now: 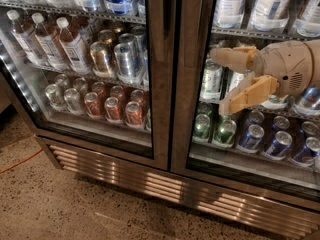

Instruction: Open right fridge door

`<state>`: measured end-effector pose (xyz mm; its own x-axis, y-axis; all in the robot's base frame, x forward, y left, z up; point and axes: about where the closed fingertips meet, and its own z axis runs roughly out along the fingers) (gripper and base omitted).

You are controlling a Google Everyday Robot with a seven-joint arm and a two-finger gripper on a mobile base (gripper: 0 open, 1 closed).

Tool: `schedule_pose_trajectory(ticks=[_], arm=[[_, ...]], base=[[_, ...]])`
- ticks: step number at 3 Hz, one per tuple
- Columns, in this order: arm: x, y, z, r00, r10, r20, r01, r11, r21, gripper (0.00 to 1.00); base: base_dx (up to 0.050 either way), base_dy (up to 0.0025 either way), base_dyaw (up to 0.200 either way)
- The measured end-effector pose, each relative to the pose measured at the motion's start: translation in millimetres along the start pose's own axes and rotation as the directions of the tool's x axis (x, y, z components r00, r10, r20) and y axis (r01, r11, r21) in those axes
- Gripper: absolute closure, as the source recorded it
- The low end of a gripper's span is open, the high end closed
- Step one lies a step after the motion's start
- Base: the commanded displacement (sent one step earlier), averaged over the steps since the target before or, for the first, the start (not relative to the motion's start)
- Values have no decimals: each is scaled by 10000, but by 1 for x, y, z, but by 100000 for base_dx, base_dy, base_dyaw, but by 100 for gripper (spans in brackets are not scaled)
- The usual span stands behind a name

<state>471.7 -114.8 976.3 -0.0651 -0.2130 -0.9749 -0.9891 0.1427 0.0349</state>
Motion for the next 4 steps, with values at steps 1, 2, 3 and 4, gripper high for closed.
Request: schedule_pose_trajectory(ticks=[1, 2, 3, 4], arm=[[-19, 1, 0, 9999, -90, 81, 89, 9999, 65, 0], [-76, 12, -3, 9962, -847, 211, 843, 9962, 199, 0], [-76, 12, -3, 9962, -847, 211, 843, 9962, 199, 0], [-76, 12, -3, 9962, -847, 211, 843, 9962, 199, 0]], base=[[0, 0, 0], [0, 0, 0], [-2687, -227, 16808], [0, 0, 0]])
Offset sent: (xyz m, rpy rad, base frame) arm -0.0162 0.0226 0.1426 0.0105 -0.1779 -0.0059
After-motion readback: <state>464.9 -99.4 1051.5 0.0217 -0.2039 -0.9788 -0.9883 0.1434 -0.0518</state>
